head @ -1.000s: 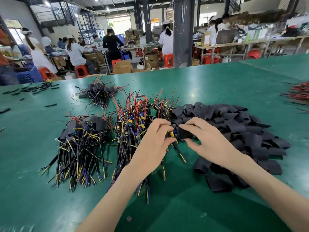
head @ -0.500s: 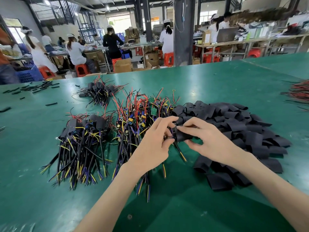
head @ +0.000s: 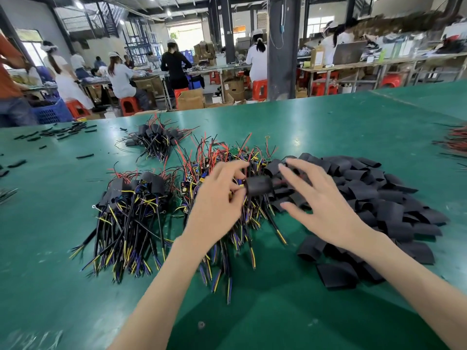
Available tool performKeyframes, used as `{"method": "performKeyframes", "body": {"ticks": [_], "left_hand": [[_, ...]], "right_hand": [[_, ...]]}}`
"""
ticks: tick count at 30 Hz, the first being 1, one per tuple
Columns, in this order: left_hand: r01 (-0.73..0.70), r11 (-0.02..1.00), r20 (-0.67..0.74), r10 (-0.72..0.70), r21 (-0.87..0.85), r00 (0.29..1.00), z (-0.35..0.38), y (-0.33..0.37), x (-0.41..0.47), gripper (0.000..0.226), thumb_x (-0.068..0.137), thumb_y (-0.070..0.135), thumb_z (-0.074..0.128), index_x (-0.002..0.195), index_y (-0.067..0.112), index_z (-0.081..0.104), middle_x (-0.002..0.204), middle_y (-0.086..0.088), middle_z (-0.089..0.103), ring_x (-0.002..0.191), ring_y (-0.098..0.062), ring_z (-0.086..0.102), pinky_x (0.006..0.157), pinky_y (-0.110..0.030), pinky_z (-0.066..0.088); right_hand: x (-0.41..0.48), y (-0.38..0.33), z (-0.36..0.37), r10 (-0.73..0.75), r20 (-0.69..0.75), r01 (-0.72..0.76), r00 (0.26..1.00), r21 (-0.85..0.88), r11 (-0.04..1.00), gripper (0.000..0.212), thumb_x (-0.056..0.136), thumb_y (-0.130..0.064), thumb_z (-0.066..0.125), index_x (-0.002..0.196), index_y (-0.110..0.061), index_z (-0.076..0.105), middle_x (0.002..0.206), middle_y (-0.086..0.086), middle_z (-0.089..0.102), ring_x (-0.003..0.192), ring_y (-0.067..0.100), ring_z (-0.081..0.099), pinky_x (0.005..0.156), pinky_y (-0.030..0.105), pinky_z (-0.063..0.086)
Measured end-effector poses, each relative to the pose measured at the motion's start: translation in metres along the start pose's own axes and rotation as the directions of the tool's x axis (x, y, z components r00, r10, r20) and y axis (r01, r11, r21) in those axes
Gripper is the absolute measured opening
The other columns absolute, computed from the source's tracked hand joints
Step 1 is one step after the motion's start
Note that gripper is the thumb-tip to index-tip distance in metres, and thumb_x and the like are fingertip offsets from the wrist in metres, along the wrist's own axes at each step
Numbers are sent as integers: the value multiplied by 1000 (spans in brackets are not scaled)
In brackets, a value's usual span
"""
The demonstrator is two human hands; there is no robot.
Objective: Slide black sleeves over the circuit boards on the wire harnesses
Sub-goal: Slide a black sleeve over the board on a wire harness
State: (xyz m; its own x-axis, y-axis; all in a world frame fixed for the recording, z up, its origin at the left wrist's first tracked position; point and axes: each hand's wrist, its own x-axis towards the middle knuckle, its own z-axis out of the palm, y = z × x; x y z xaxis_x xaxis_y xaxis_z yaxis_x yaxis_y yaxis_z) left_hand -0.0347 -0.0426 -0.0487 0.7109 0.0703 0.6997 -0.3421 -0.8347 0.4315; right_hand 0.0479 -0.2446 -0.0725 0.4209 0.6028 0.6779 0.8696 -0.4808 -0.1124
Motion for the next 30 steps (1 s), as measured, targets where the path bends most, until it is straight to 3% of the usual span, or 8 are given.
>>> {"method": "performKeyframes", "body": {"ticks": [4, 7, 9, 14, 19, 22, 25, 30], "left_hand": [[103, 984, -298, -56, 144, 953, -38, -29, 13, 38, 76, -9, 63, 110, 8, 60, 104, -10, 57, 66, 2, 57, 75, -1, 36], [315, 927, -447, -199, 203, 872, -63, -58, 10, 35, 79, -7, 58, 112, 7, 59, 113, -15, 53, 73, -22, 64, 86, -36, 49], [492, 825, -519, -301, 279, 800, -74, -77, 4, 34, 80, -5, 54, 110, 10, 61, 114, -16, 52, 87, -35, 60, 92, -46, 42], [718, 571, -449, -562, 398, 695, -78, -108, -14, 36, 75, -2, 52, 101, 15, 71, 109, -14, 60, 101, -33, 55, 97, -38, 26], [747, 434, -505, -553, 503, 662, -67, -101, -13, 31, 75, 2, 54, 96, 16, 72, 115, -13, 55, 112, -34, 41, 101, -49, 19], [634, 499, -527, -356, 591, 772, -53, -88, -6, 17, 82, 14, 53, 91, 15, 68, 113, -10, 53, 109, -32, 38, 94, -50, 23], [452, 661, -270, -365, 599, 891, -31, -79, 0, 29, 90, 46, 51, 105, 24, 65, 109, 1, 60, 107, -24, 45, 91, -40, 20], [454, 755, -156, -436, 473, 886, -11, -76, -2, 27, 93, 44, 53, 102, 23, 68, 98, 5, 69, 98, -19, 59, 84, -33, 22]], "right_hand": [[-2, 5, 1, 126, 9, -125, 992, -39, 991, 62, 86, -21, 65, 141, -11, 40, 141, 12, 39, 130, 27, 33, 106, 46, 31], [-4, 8, 3, 174, 58, -170, 983, -67, 983, 60, 85, -20, 66, 140, -11, 42, 140, 11, 40, 130, 28, 34, 106, 46, 29], [-4, 8, 5, 202, 83, -195, 976, -88, 977, 58, 86, -21, 65, 139, -13, 43, 140, 9, 39, 131, 26, 33, 106, 43, 27], [-5, 10, 8, 255, 137, -238, 957, -130, 963, 51, 87, -24, 61, 135, -17, 48, 140, 4, 38, 133, 20, 26, 107, 38, 21], [-6, 13, 8, 301, 161, -275, 940, -165, 947, 47, 87, -26, 61, 132, -17, 51, 139, 3, 38, 132, 19, 24, 106, 38, 21], [-5, 17, 7, 364, 114, -339, 924, -195, 921, 41, 87, -23, 61, 127, -15, 55, 136, 6, 42, 129, 23, 29, 103, 41, 24], [-5, 22, 6, 453, 64, -427, 889, -239, 872, 34, 86, -14, 59, 120, -10, 59, 129, 11, 47, 121, 31, 38, 96, 46, 32], [-6, 35, 4, 497, 101, -463, 862, -243, 852, 37, 85, -5, 53, 121, -10, 58, 124, 10, 48, 113, 32, 41, 90, 45, 37]]}}
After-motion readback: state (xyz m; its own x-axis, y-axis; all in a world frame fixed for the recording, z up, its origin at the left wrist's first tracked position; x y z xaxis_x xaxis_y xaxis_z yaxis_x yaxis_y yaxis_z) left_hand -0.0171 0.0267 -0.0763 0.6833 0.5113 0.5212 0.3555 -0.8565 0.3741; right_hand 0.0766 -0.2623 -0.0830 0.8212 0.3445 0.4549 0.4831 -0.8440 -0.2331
